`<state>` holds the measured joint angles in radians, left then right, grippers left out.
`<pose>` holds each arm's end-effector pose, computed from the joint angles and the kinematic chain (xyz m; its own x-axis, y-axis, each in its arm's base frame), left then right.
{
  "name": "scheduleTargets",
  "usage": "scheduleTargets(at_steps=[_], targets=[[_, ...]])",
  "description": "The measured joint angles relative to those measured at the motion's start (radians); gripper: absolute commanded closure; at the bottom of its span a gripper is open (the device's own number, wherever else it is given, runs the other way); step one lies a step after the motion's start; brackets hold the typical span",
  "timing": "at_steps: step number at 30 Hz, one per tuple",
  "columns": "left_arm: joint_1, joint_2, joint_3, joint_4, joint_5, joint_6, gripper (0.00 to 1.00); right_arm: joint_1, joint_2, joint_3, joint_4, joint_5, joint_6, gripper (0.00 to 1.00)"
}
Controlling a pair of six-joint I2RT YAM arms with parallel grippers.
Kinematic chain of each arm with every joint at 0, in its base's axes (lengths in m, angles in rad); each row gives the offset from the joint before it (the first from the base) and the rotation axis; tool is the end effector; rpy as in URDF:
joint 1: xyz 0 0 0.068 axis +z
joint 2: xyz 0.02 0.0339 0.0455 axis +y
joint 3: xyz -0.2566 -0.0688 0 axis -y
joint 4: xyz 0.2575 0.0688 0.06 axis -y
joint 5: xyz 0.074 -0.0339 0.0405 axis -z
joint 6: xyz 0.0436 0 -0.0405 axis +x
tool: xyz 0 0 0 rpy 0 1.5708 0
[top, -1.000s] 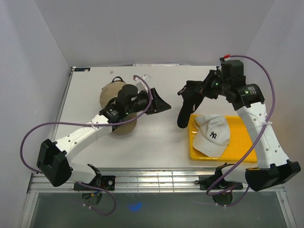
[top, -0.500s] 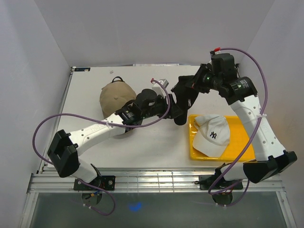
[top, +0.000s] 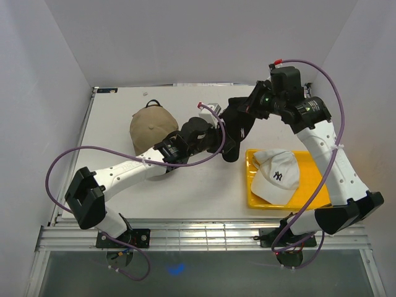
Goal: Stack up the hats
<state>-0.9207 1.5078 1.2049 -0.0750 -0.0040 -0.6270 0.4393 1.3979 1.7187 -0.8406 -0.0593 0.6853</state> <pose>0.2282 -0.2999 0.3067 -0.6466 -0.1190 -0.7535 0.5118 0.6649 -0.5441 0.2734 0.1313 0.4460 -0.6462 0.3944 -0.6533 -0.0802 0.8162 0.5721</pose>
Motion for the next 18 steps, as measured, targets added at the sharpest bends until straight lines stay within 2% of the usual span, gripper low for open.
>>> scheduleTargets(at_steps=[3, 4, 6, 7, 10, 11, 13, 14, 15, 17, 18], targets=[[0.0, 0.0, 0.0, 0.0, -0.015, 0.004, 0.66, 0.002, 0.003, 0.011, 0.0, 0.0, 0.008, 0.92], [0.0, 0.0, 0.0, 0.0, -0.016, 0.004, 0.77, 0.002, 0.003, 0.015, 0.001, 0.0, 0.01, 0.92], [0.0, 0.0, 0.0, 0.002, -0.016, 0.001, 0.88, 0.003, 0.006, 0.022, 0.001, 0.0, 0.015, 0.92], [0.0, 0.0, 0.0, 0.006, -0.014, -0.001, 1.0, 0.003, 0.008, 0.026, -0.001, 0.0, 0.016, 0.92], [-0.004, -0.002, 0.0, 0.006, -0.012, -0.008, 1.0, 0.007, 0.023, 0.033, 0.001, -0.004, 0.016, 0.91], [-0.004, -0.002, 0.0, 0.002, -0.007, -0.012, 1.0, 0.008, 0.029, 0.034, 0.003, -0.005, 0.016, 0.85], [-0.003, -0.004, 0.007, -0.02, 0.007, -0.027, 1.0, 0.008, 0.044, 0.038, 0.004, -0.008, 0.021, 0.67], [0.003, -0.004, 0.014, -0.032, 0.02, -0.037, 1.0, 0.008, 0.054, 0.043, 0.006, -0.011, 0.019, 0.5], [0.007, -0.006, 0.02, -0.042, 0.039, -0.048, 1.0, 0.008, 0.064, 0.049, 0.005, -0.015, 0.022, 0.42], [0.037, -0.016, 0.024, -0.045, 0.095, -0.087, 1.0, 0.008, 0.094, 0.085, -0.002, -0.017, 0.005, 0.27], [0.063, -0.025, 0.023, -0.045, 0.133, -0.114, 1.0, 0.008, 0.107, 0.104, -0.003, -0.018, 0.0, 0.24]])
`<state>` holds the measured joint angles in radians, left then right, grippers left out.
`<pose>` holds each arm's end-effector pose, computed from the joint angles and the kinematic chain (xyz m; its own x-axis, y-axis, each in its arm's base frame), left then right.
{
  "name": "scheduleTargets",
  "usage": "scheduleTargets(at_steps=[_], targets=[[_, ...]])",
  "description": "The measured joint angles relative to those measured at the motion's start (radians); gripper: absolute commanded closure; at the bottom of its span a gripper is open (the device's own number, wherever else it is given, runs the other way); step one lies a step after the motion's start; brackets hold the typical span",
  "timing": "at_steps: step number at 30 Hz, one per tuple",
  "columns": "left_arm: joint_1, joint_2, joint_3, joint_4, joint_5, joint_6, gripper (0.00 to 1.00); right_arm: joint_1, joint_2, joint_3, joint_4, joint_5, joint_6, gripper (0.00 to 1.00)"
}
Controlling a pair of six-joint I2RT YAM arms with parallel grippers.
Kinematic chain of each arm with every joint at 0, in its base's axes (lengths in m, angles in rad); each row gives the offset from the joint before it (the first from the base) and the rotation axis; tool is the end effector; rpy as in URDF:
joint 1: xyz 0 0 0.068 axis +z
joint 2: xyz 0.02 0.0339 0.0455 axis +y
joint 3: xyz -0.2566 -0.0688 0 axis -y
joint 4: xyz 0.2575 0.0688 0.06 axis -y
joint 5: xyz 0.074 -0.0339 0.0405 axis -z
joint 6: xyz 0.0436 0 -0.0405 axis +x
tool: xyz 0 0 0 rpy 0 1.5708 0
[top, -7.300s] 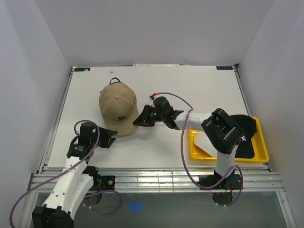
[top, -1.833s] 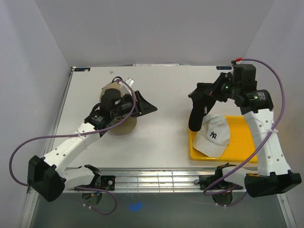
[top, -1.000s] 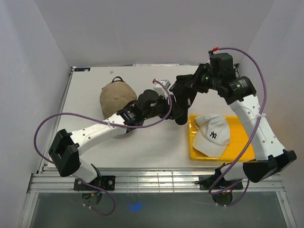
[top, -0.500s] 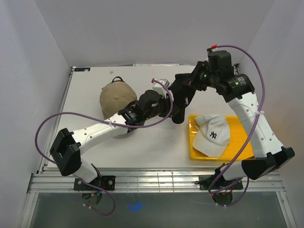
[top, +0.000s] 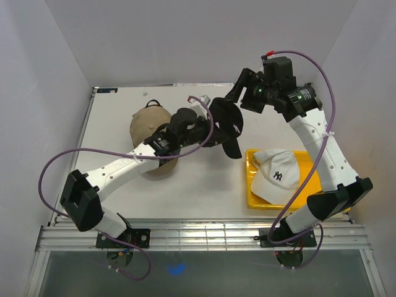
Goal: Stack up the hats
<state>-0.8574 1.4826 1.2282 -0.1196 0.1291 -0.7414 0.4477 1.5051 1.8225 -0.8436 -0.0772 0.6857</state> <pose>0.2384 -0.2841 0.3195 -0.7357 -0.1733 -0.6548 0.4494 0.5983 -0.6633 0.2966 0.1462 0.4479 -0.6618 0.3825 -0.6447 -0.0939 0.8109 0.5775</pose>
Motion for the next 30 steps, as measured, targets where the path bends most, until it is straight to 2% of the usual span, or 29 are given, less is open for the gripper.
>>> scheduleTargets(at_steps=[5, 11, 16, 20, 26, 30], targets=[[0.212, -0.054, -0.012, 0.086, 0.186, -0.159, 1.0, -0.017, 0.052, 0.129, -0.018, -0.029, -0.042, 0.21], [0.445, -0.092, -0.074, 0.315, 0.37, -0.385, 1.0, -0.141, 0.055, 0.117, 0.0, -0.19, -0.062, 0.23], [0.517, -0.091, -0.11, 0.487, 0.476, -0.554, 1.0, -0.142, 0.057, -0.015, 0.116, -0.362, 0.006, 0.25], [0.568, -0.098, -0.163, 0.638, 0.541, -0.664, 1.0, -0.099, 0.107, -0.032, 0.188, -0.451, 0.075, 0.25], [0.669, -0.13, -0.295, 0.804, 0.594, -0.803, 1.0, -0.068, 0.134, -0.095, 0.343, -0.529, 0.187, 0.23], [0.695, -0.151, -0.351, 0.882, 0.609, -0.864, 1.0, -0.035, 0.154, -0.103, 0.42, -0.541, 0.24, 0.22]])
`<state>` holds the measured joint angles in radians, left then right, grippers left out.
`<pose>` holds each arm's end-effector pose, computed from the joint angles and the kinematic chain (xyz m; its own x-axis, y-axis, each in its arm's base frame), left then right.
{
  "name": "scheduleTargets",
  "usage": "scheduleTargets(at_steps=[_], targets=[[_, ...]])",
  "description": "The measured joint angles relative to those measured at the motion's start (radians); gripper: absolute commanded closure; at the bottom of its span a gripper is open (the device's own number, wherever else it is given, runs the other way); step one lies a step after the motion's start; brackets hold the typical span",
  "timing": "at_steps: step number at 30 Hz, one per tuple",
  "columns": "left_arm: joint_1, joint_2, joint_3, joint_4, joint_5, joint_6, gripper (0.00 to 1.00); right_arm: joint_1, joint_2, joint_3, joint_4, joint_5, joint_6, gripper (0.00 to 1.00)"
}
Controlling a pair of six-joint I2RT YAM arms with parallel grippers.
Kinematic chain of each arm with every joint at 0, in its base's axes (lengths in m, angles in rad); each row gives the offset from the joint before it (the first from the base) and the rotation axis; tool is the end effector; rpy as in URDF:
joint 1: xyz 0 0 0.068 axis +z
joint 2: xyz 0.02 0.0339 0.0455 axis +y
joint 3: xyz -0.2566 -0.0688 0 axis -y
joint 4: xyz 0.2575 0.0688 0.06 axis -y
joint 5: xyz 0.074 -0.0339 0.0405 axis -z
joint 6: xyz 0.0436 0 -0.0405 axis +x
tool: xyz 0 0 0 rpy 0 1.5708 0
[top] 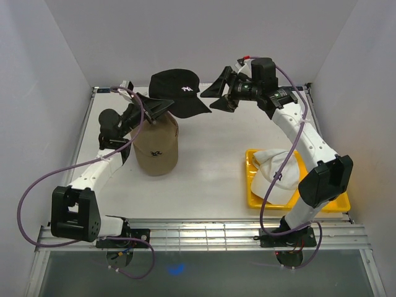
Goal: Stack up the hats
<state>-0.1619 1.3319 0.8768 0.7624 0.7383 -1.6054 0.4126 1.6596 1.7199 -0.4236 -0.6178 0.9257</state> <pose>0.3093 -0.0803 0.3357 -0.7622 -0.6245 -0.1705 0.2723 -0.0704 -0.9596 0.3550 0.1830 0.4056 -0.8532 0.3375 -0.3976 -0.2347 0.4323 0.8707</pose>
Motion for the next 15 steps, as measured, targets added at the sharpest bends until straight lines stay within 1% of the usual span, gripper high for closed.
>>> scheduleTargets(at_steps=[5, 9, 15], targets=[[0.037, -0.045, -0.055, 0.086, 0.03, -0.065, 1.0, 0.053, 0.022, -0.025, 0.091, -0.021, 0.048, 0.21], [0.084, -0.08, -0.104, 0.166, 0.041, -0.121, 1.0, 0.066, 0.05, -0.034, 0.155, -0.042, 0.083, 0.21], [0.129, -0.093, -0.119, 0.239, 0.059, -0.173, 1.0, 0.086, 0.076, -0.065, 0.23, -0.05, 0.129, 0.2]])
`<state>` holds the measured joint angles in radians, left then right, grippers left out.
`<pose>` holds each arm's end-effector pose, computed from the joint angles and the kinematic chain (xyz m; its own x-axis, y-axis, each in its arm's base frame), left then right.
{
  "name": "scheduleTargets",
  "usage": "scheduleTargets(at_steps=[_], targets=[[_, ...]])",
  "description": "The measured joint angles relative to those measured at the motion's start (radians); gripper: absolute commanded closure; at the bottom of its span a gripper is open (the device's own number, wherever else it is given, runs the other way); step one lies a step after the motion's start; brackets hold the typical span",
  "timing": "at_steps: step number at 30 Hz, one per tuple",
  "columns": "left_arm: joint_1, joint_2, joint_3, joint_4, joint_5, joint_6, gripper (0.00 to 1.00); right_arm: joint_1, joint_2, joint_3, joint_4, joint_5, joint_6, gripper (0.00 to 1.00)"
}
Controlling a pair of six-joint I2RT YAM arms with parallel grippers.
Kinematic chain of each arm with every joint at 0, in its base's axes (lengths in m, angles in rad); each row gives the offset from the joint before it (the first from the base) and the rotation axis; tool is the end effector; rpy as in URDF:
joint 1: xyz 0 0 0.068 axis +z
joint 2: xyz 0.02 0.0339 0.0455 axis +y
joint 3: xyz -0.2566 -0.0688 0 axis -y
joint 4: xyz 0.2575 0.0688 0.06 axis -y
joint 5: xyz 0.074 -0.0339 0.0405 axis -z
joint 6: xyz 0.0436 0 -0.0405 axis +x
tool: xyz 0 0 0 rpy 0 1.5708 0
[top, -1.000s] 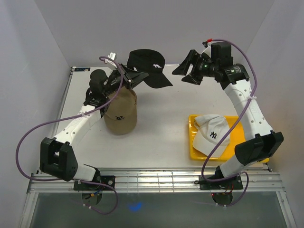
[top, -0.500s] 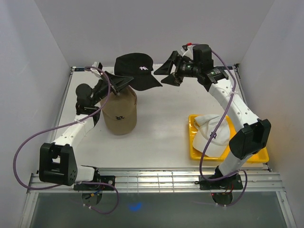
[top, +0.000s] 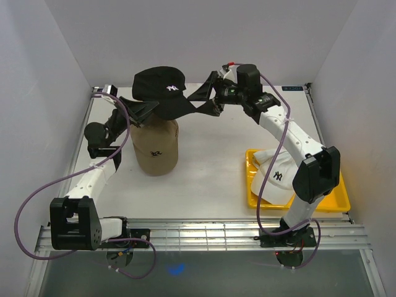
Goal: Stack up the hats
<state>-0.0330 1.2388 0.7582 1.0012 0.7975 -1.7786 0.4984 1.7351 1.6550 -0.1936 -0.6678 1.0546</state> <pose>0.2819 -0.0405 0.3422 -0.7322 -0.6597 -0.1693 0.3537 -0.1559 -0.9223 0.3627 0.2281 0.3766 -0.8991 0.2882 -0.3296 -0.2373 0.3121 0.9199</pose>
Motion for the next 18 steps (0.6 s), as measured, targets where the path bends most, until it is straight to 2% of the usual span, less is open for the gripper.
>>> scheduleTargets(at_steps=[10, 13, 16, 17, 18], targets=[[0.018, -0.001, -0.065, 0.095, 0.009, -0.061, 1.0, 0.05, 0.008, -0.065, 0.208, -0.041, 0.144, 0.22], [0.027, 0.0, -0.078, 0.131, 0.011, -0.076, 1.0, 0.058, 0.008, -0.099, 0.277, -0.047, 0.188, 0.3], [0.048, 0.001, -0.094, 0.155, 0.021, -0.093, 1.0, 0.055, 0.008, -0.114, 0.304, -0.042, 0.222, 0.45], [0.058, 0.001, -0.097, 0.161, 0.028, -0.098, 1.0, 0.052, 0.008, -0.114, 0.312, -0.04, 0.23, 0.56], [0.071, 0.002, -0.098, 0.163, 0.034, -0.105, 1.0, 0.051, 0.008, -0.114, 0.323, -0.035, 0.235, 0.61]])
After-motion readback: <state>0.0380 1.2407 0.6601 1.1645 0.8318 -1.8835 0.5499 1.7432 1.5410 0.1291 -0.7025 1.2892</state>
